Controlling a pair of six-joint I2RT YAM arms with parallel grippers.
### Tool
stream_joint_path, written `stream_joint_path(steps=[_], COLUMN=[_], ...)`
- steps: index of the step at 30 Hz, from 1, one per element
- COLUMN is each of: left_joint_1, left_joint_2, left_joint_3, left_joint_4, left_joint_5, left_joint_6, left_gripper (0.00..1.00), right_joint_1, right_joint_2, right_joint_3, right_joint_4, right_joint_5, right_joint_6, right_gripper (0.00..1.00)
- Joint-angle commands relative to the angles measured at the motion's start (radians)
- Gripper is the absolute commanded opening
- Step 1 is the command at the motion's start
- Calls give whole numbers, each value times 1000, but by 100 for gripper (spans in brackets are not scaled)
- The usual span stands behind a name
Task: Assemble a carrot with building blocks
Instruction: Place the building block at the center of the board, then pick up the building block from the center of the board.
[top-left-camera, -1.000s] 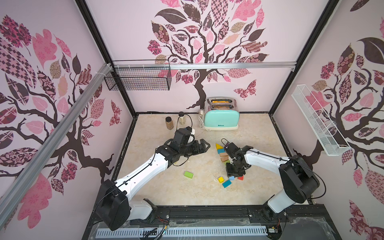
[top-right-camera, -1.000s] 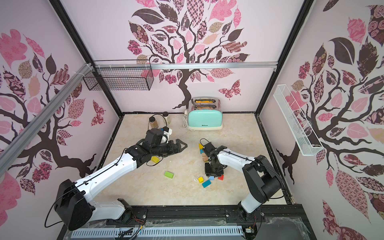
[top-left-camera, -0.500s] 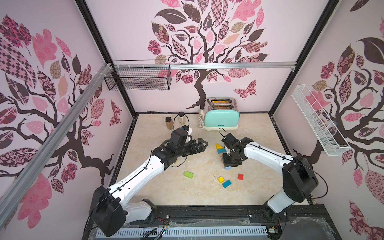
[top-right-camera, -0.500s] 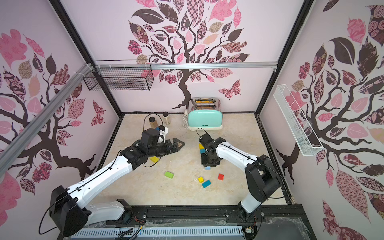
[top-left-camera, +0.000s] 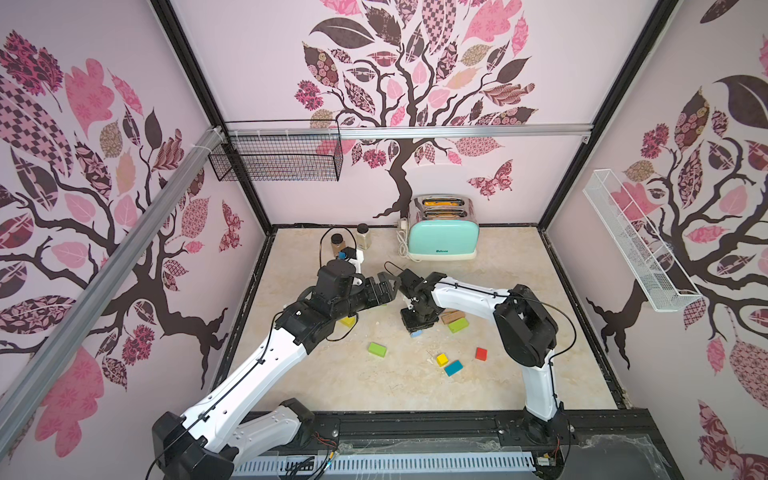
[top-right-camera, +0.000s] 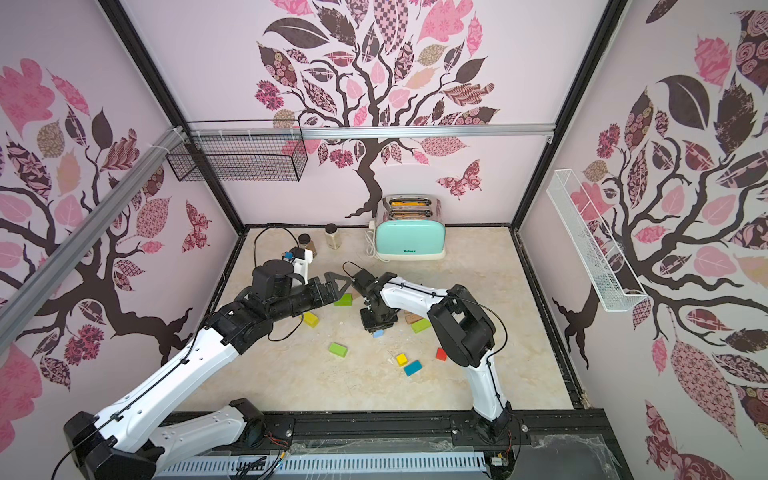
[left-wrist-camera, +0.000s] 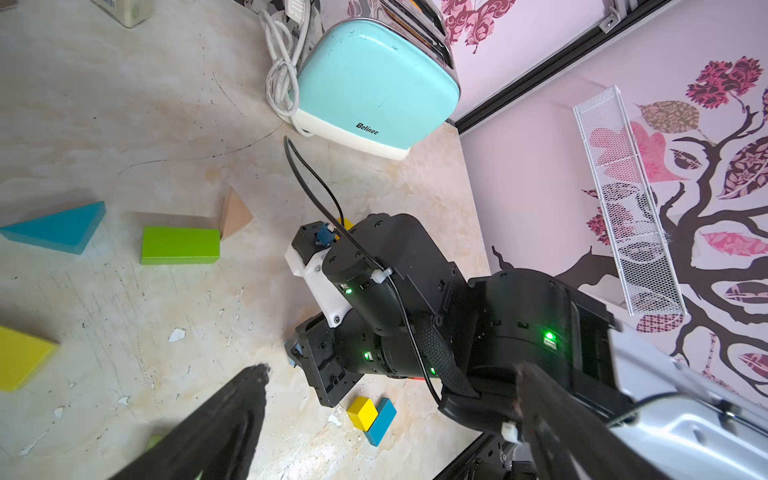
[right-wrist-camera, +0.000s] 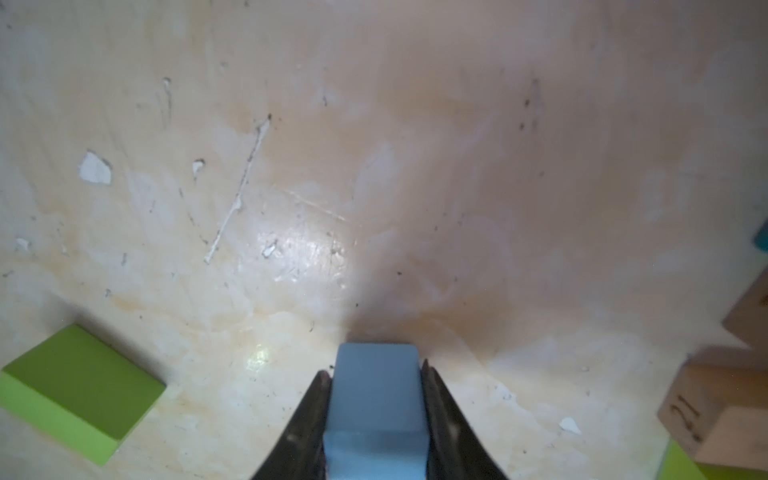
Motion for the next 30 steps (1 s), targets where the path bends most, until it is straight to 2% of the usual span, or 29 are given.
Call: stream_joint_path(steps=[1,5,8,15,19,23,30], left_joint_1=[7,7,7,8,1,-11,-24], left_joint_2=[5,11,7,32,77,106,143], left_joint_3=[-12,-17,-11,-17,-20,-33,-29], left_joint_4=[-5,11,9,6,14,46,60], left_joint_5=[-2,5,0,45,91,112,129], left_joint_6=[5,1,2,20,34,26,21], left_gripper=[98,98,98,98,98,98,98], right_joint_1=[4,5,4,5,5,22,66], right_joint_2=[-29,-97,-213,-555,-680,-717,-626], right_joint_3=[-2,-36,-103,-395,-548,-645,-672], right_joint_4=[18,36,25,-42,-45,6,57], right_joint_5=[12,1,18,13,1,-3,53], right_joint_6=[-15,-32,-36,1,56,108,125], right_gripper=[52,68,76,76,73,75,78])
